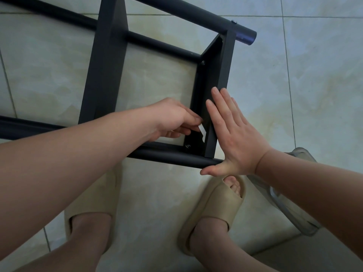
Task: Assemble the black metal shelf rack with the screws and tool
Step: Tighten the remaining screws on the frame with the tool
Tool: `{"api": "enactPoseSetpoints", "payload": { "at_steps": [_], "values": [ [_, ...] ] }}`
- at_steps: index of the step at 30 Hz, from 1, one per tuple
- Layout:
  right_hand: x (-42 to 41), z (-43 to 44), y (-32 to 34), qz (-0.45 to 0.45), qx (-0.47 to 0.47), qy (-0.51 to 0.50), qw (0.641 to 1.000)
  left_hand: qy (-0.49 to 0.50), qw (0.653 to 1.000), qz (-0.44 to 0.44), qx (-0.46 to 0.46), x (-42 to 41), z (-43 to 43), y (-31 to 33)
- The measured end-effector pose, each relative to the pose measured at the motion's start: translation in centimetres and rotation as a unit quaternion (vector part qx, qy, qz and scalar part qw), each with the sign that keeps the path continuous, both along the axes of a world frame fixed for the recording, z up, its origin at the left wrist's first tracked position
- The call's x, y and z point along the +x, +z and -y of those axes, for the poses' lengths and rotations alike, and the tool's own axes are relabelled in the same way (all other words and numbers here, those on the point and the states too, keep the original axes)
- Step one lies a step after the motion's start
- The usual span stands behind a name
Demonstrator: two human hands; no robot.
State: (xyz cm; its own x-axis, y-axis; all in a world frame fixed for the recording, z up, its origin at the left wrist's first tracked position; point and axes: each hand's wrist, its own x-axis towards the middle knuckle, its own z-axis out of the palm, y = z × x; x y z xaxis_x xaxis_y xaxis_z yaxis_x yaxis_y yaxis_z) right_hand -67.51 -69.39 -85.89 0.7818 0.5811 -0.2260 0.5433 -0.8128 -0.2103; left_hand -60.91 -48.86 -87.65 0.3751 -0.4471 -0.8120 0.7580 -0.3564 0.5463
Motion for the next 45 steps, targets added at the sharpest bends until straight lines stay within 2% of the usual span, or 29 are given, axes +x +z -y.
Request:
{"api": "enactPoseSetpoints", "payload": {
  "at_steps": [20,28,36,45],
  "values": [
    [0.0,0.0,0.0,-0.001,0.002,-0.001,1.0,-0.02,0.999,0.033,-0.007,-0.3,0.3,0.2],
    [0.0,0.0,0.1,0.003,0.003,0.002,1.0,-0.055,0.998,0.004,-0.019,-0.3,0.2,0.4],
    [0.0,0.0,-0.1,0.003,0.003,0.003,1.0,-0.122,0.991,0.049,-0.026,0.2,-0.6,0.3],
    [0.0,0.0,-0.1,0.005,0.004,0.002,1.0,-0.21,0.968,0.13,-0.051,0.5,-1.5,-0.1]
  ]
}}
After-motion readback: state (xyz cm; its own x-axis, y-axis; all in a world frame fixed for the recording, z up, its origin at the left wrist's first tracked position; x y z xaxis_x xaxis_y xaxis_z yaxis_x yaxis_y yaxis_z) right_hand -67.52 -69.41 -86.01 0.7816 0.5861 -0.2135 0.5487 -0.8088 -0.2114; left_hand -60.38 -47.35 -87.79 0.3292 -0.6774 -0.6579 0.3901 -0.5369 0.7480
